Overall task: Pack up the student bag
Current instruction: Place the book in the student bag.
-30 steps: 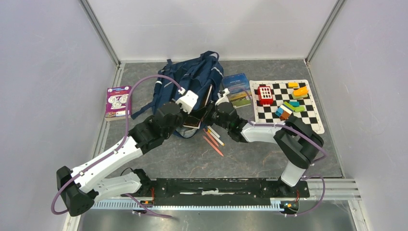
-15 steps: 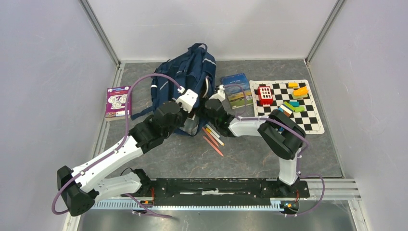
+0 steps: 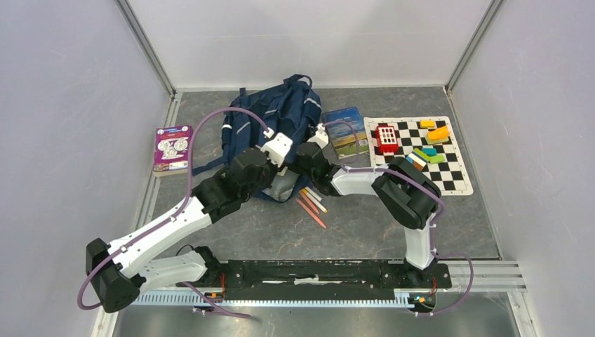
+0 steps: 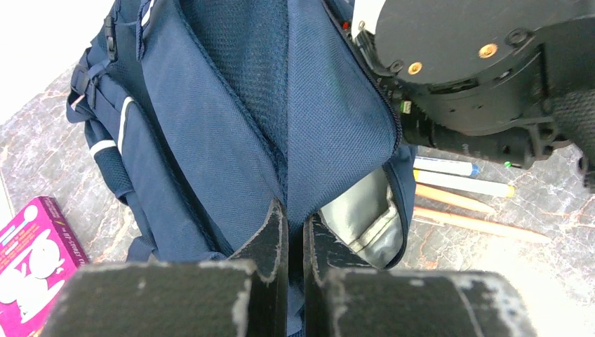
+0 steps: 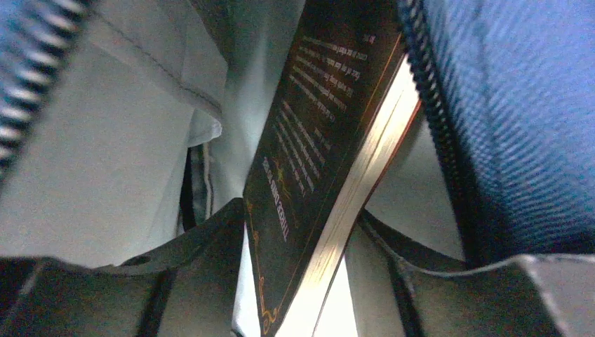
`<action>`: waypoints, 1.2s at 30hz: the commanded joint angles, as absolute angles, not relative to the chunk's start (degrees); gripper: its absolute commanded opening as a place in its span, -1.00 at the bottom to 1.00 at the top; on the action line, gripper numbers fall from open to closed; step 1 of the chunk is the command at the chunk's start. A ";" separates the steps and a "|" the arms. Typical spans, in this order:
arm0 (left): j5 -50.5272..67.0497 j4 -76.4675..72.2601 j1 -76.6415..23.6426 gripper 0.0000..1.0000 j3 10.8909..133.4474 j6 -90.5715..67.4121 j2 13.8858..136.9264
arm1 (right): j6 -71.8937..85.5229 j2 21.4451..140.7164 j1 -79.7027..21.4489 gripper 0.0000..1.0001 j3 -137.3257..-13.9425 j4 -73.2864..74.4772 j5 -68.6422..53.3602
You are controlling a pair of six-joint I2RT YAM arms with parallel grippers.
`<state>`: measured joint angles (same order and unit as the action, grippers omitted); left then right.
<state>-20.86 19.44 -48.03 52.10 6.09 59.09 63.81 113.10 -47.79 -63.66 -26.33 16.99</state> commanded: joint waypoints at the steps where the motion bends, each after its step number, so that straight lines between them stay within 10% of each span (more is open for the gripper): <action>1: -21.20 13.18 -48.67 -0.96 53.61 3.71 58.35 | 60.91 106.60 -46.68 0.19 -60.78 -29.73 18.65; 28: -35.12 17.75 -46.47 -0.96 56.25 1.09 63.25 | 26.87 72.47 -45.07 0.94 -42.25 -6.95 13.47; 36: -33.21 16.23 -45.53 -0.96 55.35 1.71 62.76 | 3.89 82.38 -34.85 0.96 -54.62 13.33 9.15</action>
